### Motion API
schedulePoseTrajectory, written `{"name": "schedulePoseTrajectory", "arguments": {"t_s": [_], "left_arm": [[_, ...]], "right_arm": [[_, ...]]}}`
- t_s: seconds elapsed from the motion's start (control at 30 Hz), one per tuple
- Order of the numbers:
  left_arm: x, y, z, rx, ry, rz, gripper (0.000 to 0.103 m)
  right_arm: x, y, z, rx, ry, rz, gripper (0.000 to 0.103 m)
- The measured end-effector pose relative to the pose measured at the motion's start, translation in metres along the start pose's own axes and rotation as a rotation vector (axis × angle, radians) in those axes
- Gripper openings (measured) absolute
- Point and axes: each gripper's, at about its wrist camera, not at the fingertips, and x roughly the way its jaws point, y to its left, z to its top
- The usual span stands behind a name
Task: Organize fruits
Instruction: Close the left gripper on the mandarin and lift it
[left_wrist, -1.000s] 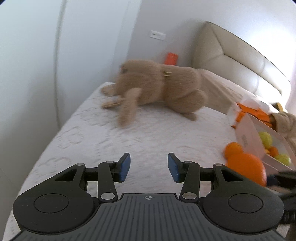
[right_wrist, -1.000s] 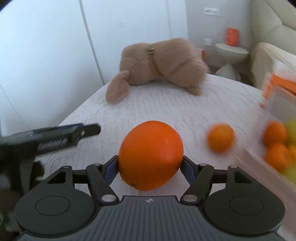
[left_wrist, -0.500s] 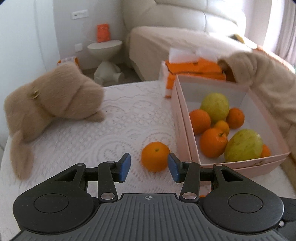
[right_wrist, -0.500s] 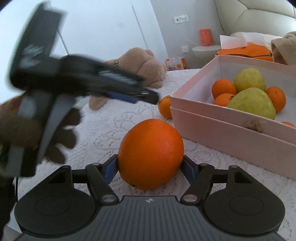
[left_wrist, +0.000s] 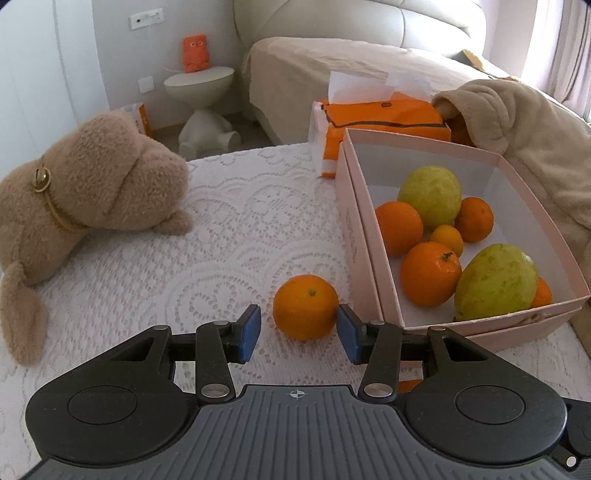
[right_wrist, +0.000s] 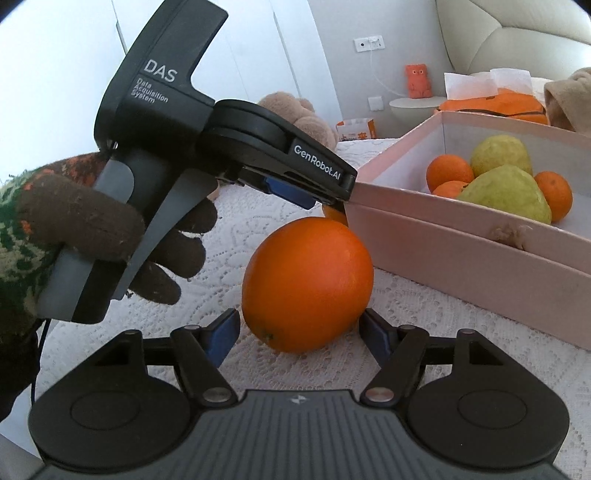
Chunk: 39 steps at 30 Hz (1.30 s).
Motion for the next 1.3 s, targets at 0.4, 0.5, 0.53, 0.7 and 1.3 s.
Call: {"name": "schedulePoseTrajectory", "arguments": {"t_s": [0.4, 0.5, 0.53, 0.7, 1.3], "left_arm": [[-0.002, 0.017, -0.014, -0.087, -0.053, -0.092, 0.042], [-0.011, 0.026, -0.024, -0.136, -0.076, -0.106, 0.033], [-0.017, 0.027, -0.028, -0.145, -0.088, -0.100, 0.024], [-0.053, 0.036, -0.054, -0.171, -0.187, 0.010, 0.020], [-0.011, 0.014, -0.005, 0.065, -0.110, -0.079, 0.031]], "right_arm": [[-0.001, 0.001, -0.002, -0.006, -0.002, -0.005, 0.072], [-0.001, 0.001, -0.002, -0.008, -0.001, -0.006, 0.073], [-0.001, 0.001, -0.002, -0.007, -0.001, -0.006, 0.073], [0.002, 0.001, 0.000, -0.010, -0.001, -0.011, 0.073], [0.003, 0.007, 0.000, -0.029, 0.001, -0.029, 0.074]]}}
